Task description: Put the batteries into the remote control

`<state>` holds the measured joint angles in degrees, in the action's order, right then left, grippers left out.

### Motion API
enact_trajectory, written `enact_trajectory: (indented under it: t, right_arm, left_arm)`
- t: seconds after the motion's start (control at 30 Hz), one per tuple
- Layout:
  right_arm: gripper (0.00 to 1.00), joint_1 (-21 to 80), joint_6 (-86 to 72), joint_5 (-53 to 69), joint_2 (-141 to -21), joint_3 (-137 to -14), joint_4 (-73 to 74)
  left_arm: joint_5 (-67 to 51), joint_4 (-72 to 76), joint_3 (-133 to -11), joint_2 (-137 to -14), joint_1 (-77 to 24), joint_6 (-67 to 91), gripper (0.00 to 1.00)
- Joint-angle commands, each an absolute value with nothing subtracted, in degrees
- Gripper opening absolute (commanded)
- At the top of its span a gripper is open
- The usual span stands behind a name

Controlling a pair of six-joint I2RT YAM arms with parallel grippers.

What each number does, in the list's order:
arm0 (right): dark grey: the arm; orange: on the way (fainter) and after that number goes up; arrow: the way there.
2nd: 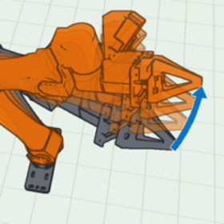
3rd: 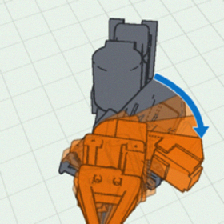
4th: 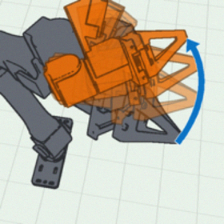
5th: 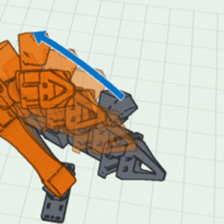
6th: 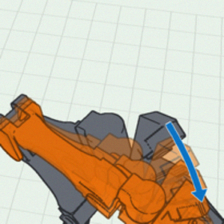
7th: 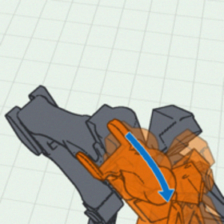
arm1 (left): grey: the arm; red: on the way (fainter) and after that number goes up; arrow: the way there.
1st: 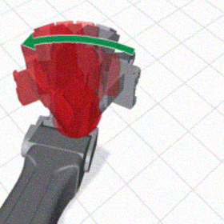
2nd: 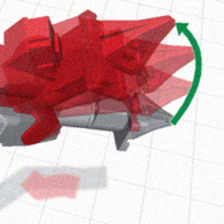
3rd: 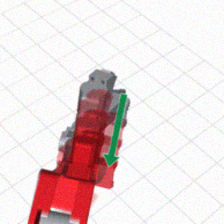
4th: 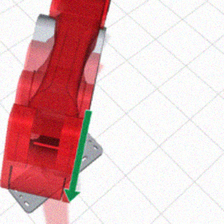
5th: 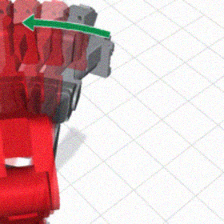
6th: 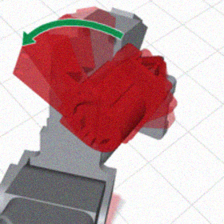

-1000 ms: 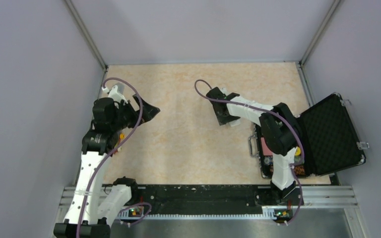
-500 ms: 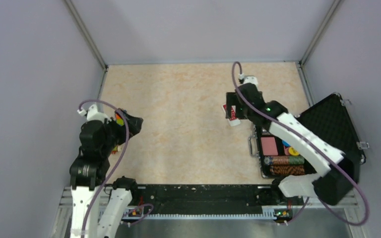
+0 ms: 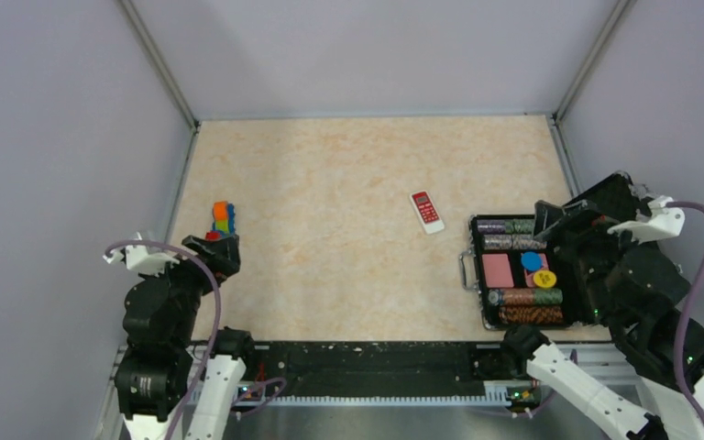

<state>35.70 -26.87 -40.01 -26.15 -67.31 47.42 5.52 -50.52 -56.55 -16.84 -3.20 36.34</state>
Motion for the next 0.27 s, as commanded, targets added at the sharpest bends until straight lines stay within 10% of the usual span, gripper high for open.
enact_trajectory:
  t: [0.0, 0.23]
  right_arm:
    - [0.99, 35.51, -27.82, -42.95, -24.67, -69.92, 54.66]
    - [0.99, 35.53, -30.33, -40.62, -21.27, -71.18, 58.65]
  left_arm:
    - [6.54, -50.50, -55.50, -12.09, -3.16, 37.25, 0.99]
    - [5.09, -52.59, -54.69, -8.22, -3.16, 37.47, 0.99]
